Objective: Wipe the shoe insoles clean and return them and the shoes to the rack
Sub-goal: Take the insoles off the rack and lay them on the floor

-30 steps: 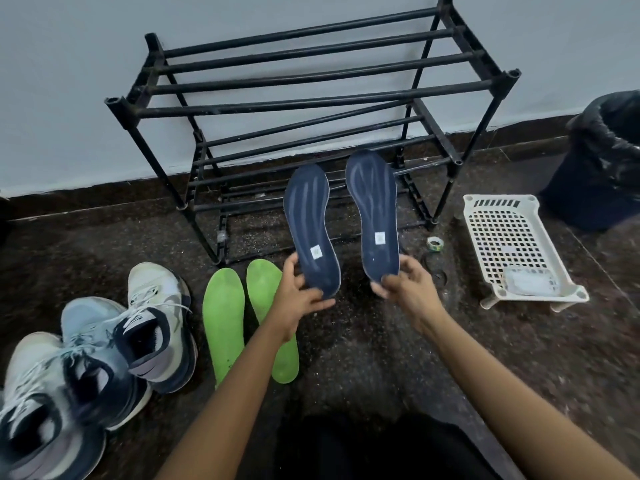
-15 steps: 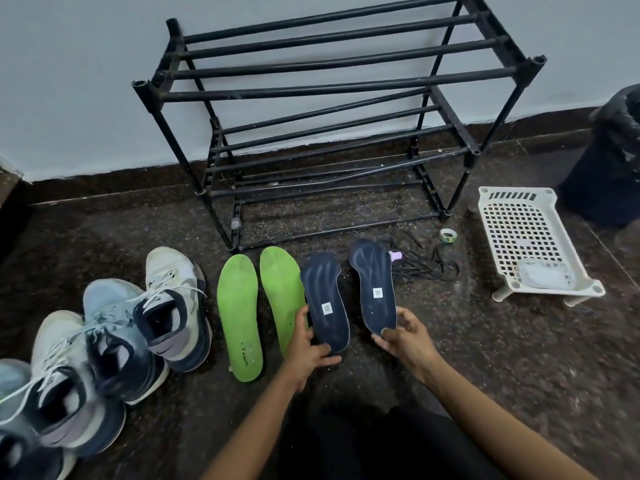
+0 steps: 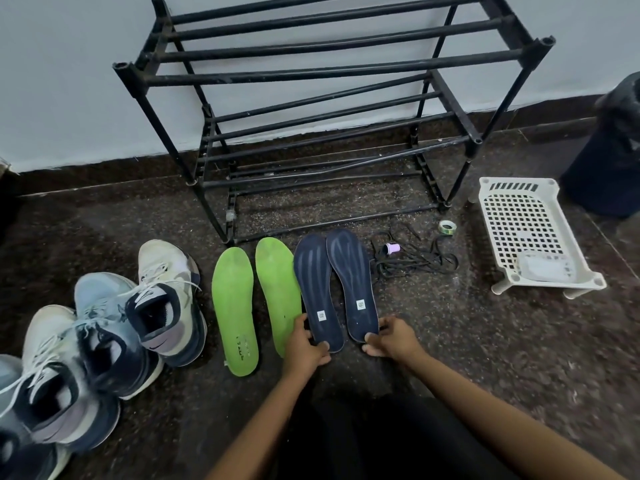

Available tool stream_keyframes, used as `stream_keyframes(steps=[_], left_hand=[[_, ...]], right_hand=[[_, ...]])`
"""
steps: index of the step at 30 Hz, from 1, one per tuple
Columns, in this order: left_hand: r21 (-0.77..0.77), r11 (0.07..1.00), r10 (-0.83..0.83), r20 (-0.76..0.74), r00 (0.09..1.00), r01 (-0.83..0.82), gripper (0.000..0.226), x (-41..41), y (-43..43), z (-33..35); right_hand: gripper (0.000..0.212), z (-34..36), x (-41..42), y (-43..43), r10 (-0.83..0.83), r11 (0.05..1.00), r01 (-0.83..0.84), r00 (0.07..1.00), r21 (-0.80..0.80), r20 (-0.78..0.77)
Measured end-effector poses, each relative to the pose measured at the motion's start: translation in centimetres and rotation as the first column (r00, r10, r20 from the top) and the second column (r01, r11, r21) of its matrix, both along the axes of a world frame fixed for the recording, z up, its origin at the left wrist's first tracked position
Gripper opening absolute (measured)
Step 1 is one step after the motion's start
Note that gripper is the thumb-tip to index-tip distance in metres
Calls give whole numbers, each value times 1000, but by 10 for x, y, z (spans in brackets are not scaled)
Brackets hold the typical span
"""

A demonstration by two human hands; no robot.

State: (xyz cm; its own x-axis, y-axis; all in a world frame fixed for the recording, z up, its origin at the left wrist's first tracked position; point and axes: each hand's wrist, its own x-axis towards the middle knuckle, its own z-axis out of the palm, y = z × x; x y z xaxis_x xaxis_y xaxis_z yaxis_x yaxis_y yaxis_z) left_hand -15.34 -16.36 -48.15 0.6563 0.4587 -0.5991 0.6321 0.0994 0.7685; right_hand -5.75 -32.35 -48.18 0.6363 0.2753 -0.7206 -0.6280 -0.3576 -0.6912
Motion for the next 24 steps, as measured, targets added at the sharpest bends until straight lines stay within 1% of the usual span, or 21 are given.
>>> stream_keyframes(steps=[2, 3, 4, 6, 8, 11, 14, 17, 18, 21, 24], left_hand=[[150, 987, -43, -56, 998, 51, 67, 2, 0, 4], [237, 969, -61, -71, 996, 76, 63, 3, 0, 5], [341, 934, -81, -82, 993, 104, 57, 4, 0, 7], [529, 831, -143, -100, 985, 174, 50, 7, -1, 12], [614, 760, -183, -115, 976, 215, 49, 15, -3, 22], [640, 726, -252, -94, 963, 253, 47, 35, -10, 41], [662, 692, -356, -35, 934, 288, 45, 61, -23, 59], [648, 695, -440, 40, 897, 312, 43, 94, -41, 73], [640, 698, -463, 59, 884, 323, 42, 106, -49, 78], [621, 697, -519, 90, 850, 359, 38, 139, -75, 87], [604, 690, -561, 97, 822, 399, 40, 164, -103, 93]], right_hand=[[25, 1, 2, -2, 155, 976, -139, 984, -165, 88], [28, 3, 2, -3, 198, 960, -171, 974, -223, 106], [31, 4, 2, -5, 214, 950, -178, 969, -255, 120], [29, 8, 3, -9, 209, 946, -158, 965, -285, 156], [23, 14, 8, -16, 183, 954, -122, 960, -274, 210], [17, 29, 23, -32, 123, 971, -46, 938, -236, 324], [13, 45, 44, -54, 12, 978, 80, 902, -194, 432], [9, 59, 71, -79, 39, 938, 181, 795, -297, 605], [9, 62, 79, -88, 37, 927, 214, 764, -307, 644], [9, 64, 101, -113, 7, 910, 292, 700, -295, 714], [10, 66, 118, -141, -10, 876, 373, 649, -306, 761]])
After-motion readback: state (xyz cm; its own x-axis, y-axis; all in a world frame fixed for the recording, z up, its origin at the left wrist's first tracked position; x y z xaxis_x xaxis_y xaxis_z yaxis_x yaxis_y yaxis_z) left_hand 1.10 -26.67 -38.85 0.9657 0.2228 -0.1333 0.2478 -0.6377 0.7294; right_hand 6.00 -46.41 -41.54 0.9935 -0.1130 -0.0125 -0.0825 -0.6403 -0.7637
